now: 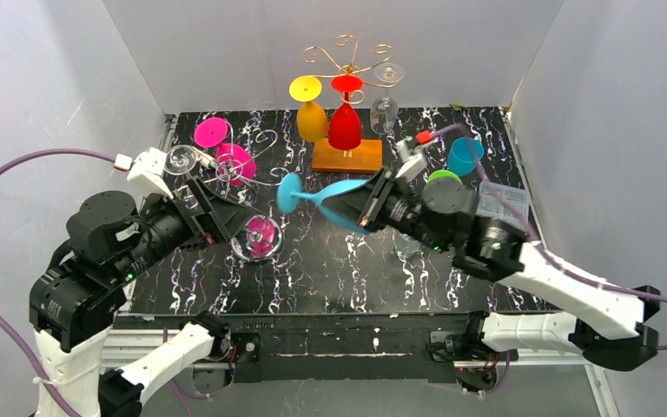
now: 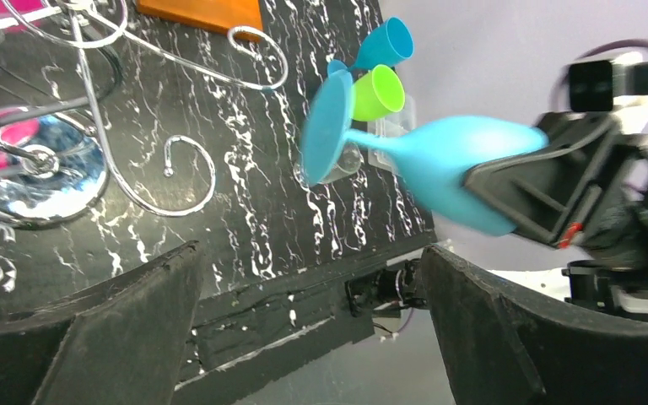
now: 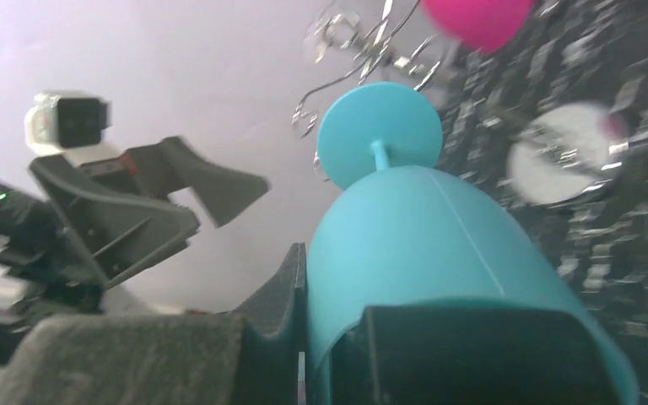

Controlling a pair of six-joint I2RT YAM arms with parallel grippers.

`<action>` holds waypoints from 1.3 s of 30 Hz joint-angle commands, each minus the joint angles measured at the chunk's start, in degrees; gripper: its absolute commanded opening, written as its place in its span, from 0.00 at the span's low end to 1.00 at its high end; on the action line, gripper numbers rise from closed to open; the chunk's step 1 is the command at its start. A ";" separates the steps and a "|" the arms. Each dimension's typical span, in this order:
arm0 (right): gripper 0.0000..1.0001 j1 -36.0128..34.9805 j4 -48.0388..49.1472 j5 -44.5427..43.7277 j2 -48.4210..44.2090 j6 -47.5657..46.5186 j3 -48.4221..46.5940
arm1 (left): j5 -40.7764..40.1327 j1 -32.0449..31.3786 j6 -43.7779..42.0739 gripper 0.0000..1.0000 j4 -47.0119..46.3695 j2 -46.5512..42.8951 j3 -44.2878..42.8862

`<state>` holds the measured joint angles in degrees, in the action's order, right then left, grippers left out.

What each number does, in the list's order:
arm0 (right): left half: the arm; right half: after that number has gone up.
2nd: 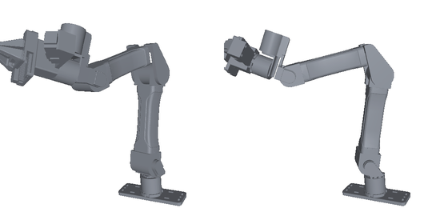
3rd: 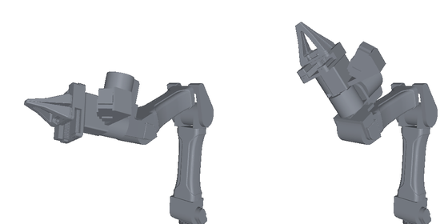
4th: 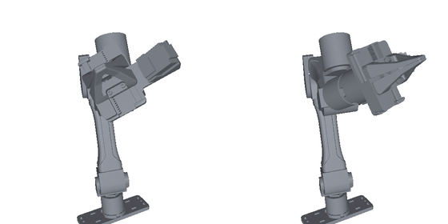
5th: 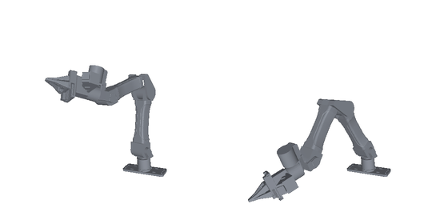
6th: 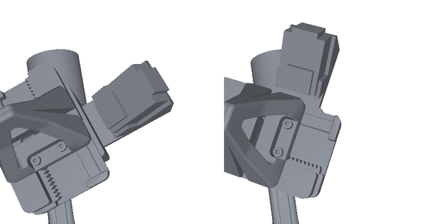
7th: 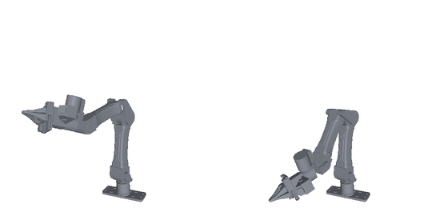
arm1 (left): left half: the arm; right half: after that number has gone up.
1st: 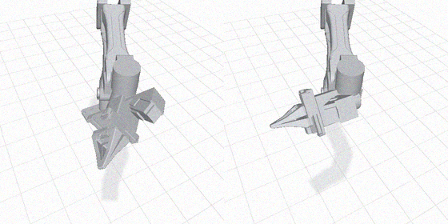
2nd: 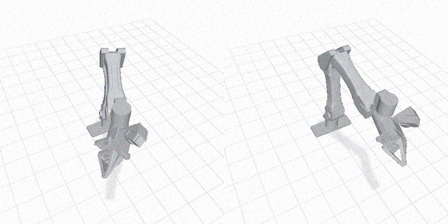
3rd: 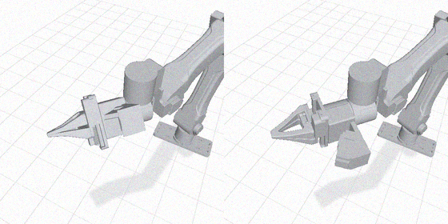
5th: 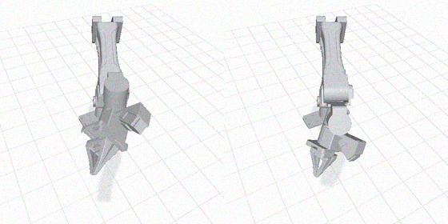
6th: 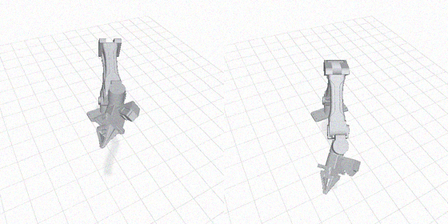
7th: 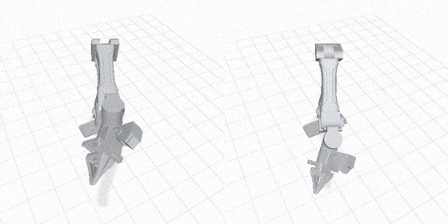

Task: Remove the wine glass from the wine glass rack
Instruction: Place the wine glass at the center of the board.

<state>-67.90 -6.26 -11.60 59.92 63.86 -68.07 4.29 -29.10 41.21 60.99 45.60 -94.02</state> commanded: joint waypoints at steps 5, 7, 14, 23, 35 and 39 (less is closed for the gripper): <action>0.01 7.29 -52.24 -21.52 14.67 -24.40 -31.77 | -6.27 -0.08 -9.00 0.98 3.95 5.66 -8.56; 0.01 15.70 -53.12 -13.21 19.11 -28.01 -33.02 | -7.40 -0.08 -9.97 0.98 4.70 7.02 -9.78; 0.01 27.81 -52.15 -5.84 29.74 -34.55 -34.93 | -15.93 -0.09 -14.06 0.98 10.54 14.47 -16.73; 0.01 31.01 -53.15 -2.45 38.95 -38.23 -36.69 | -21.73 -0.08 -16.78 0.98 11.42 20.61 -21.29; 0.01 31.88 -51.52 0.69 44.74 -40.94 -32.70 | -25.05 0.14 -17.64 0.98 11.72 26.01 -24.51; 0.02 31.92 -50.15 1.72 45.76 -41.07 -30.44 | -25.56 0.64 -18.02 0.98 11.89 26.59 -24.93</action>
<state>-36.34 -58.08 -11.20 105.27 23.77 -100.22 -19.11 -29.04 24.18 71.48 71.88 -117.19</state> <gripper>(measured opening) 0.134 0.982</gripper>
